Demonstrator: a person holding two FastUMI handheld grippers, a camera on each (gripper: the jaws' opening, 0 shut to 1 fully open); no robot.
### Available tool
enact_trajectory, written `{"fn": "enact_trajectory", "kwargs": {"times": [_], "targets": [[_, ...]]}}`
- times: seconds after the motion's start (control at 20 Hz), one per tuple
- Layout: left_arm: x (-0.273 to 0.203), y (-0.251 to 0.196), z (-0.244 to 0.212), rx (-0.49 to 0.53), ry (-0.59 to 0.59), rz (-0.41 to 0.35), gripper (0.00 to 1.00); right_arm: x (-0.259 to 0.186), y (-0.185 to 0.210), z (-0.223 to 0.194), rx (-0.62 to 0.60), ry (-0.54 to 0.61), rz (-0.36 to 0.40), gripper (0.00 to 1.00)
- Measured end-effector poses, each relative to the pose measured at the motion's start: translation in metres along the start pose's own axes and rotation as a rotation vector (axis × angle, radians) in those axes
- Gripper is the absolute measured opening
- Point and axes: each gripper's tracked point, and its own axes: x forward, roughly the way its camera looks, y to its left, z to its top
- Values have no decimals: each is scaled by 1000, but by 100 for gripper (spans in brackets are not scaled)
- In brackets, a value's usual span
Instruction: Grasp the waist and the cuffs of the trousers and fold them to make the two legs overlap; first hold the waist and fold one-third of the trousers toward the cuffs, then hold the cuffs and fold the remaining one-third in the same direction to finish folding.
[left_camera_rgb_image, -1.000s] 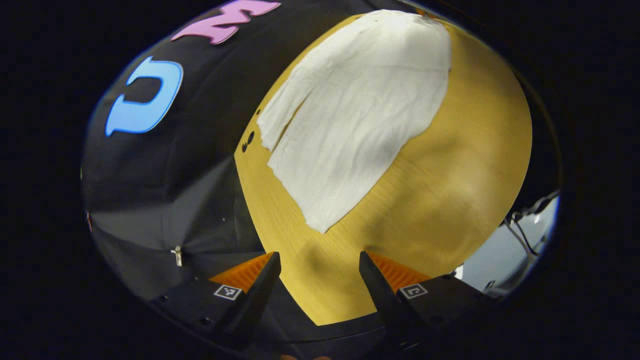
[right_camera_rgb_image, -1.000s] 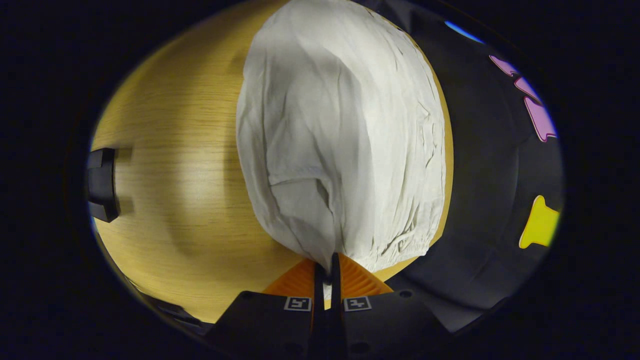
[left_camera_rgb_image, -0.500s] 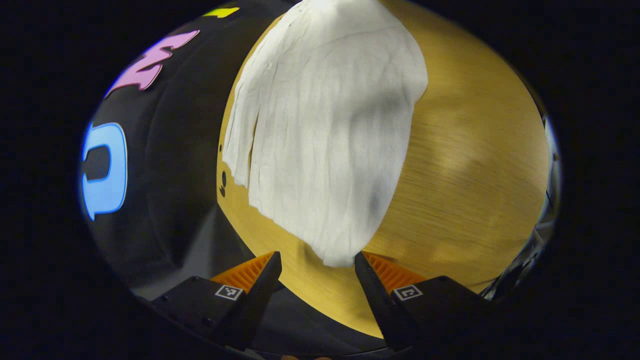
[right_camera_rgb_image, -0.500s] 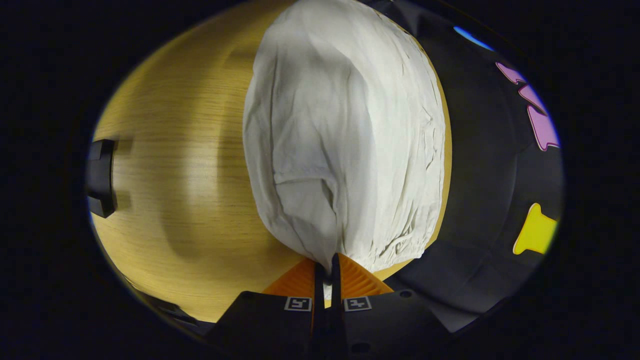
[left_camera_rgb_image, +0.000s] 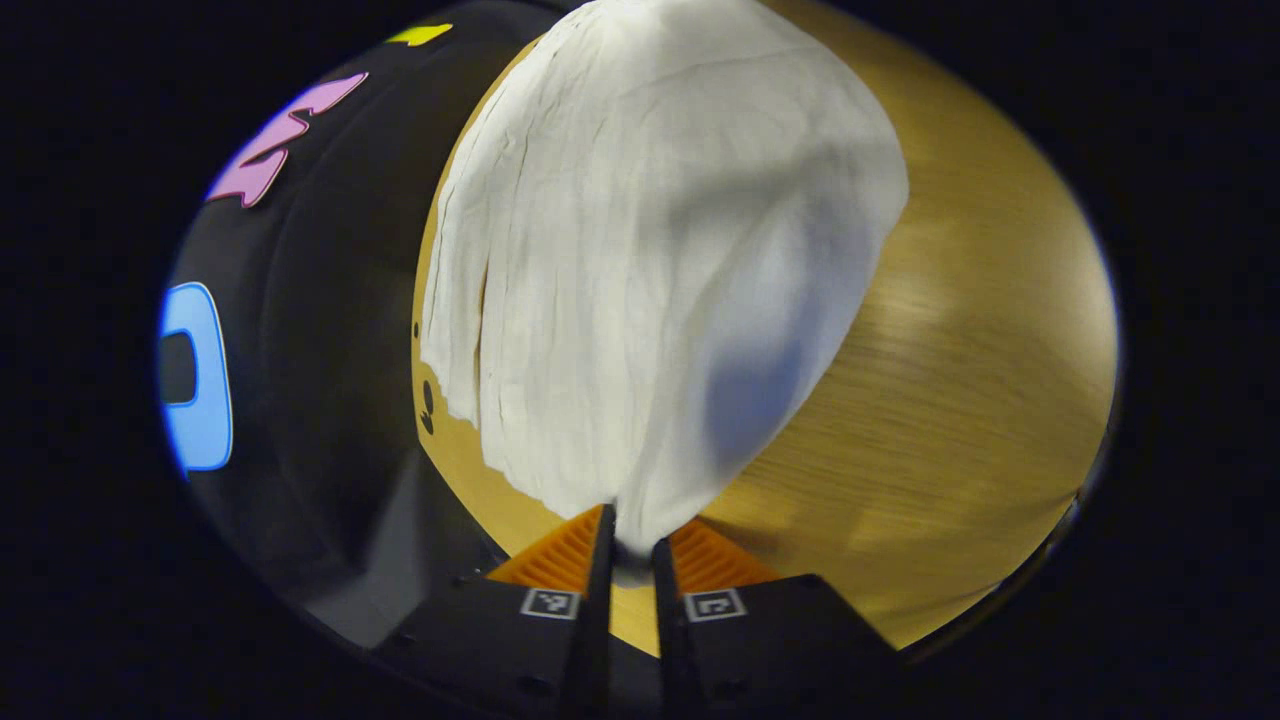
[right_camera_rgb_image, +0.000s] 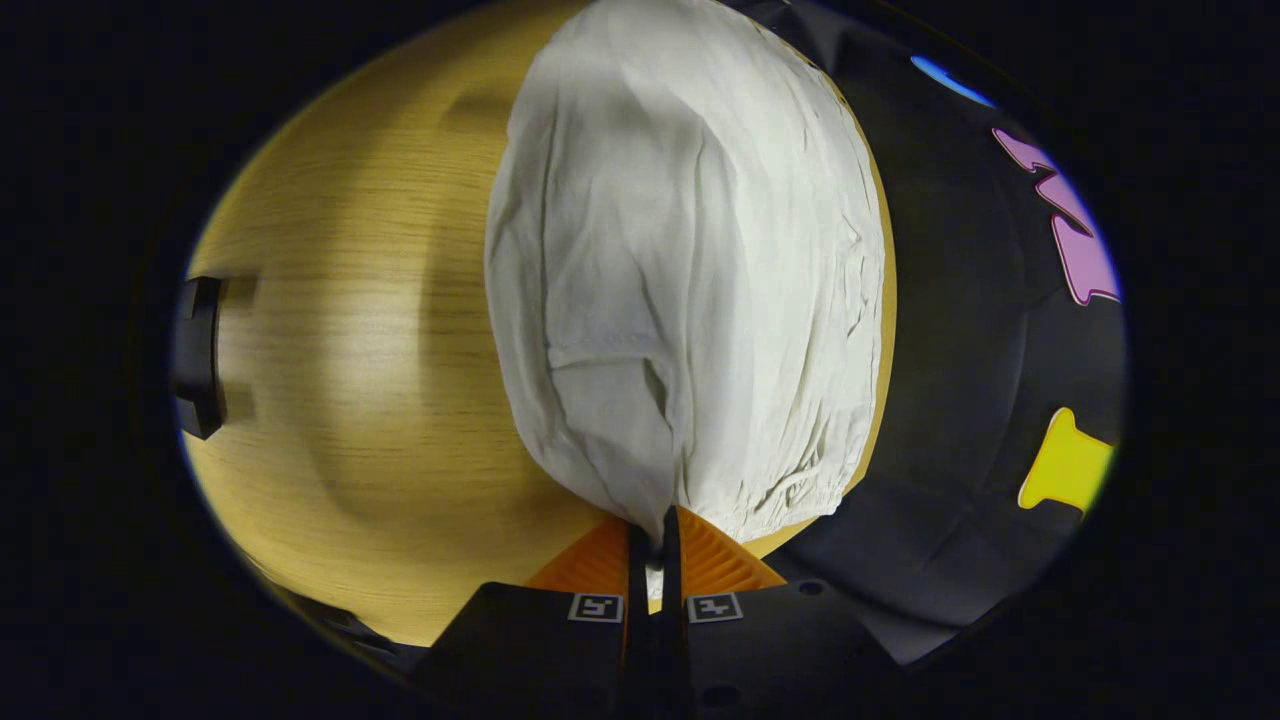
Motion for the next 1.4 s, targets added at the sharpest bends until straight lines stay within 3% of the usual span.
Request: {"fn": "enact_trajectory", "kwargs": {"times": [0.05,0.15,0.25,0.35,0.6,0.8,1.0,1.4], "targets": [[-2,1,2,-4,-2,7,11,0,-1,-1,23,2,11,8],[-1,1,2,-41,-1,1,6,1,-4,-2,60,9,21,8],[-1,4,3,-107,-3,-10,6,-1,-9,-4,63,19,3,8],[-10,31,4,-125,-8,85,6,-7,-17,-4,68,19,-29,8],[-26,73,11,-230,-9,191,6,-25,-48,-8,140,14,-137,8],[-24,139,8,-288,-26,266,6,-31,-97,-13,187,16,-225,8],[-32,196,13,-268,-46,325,6,-34,-155,-18,264,24,-312,8],[16,283,23,-290,-42,350,5,-5,-271,-19,443,17,-428,8]]}}
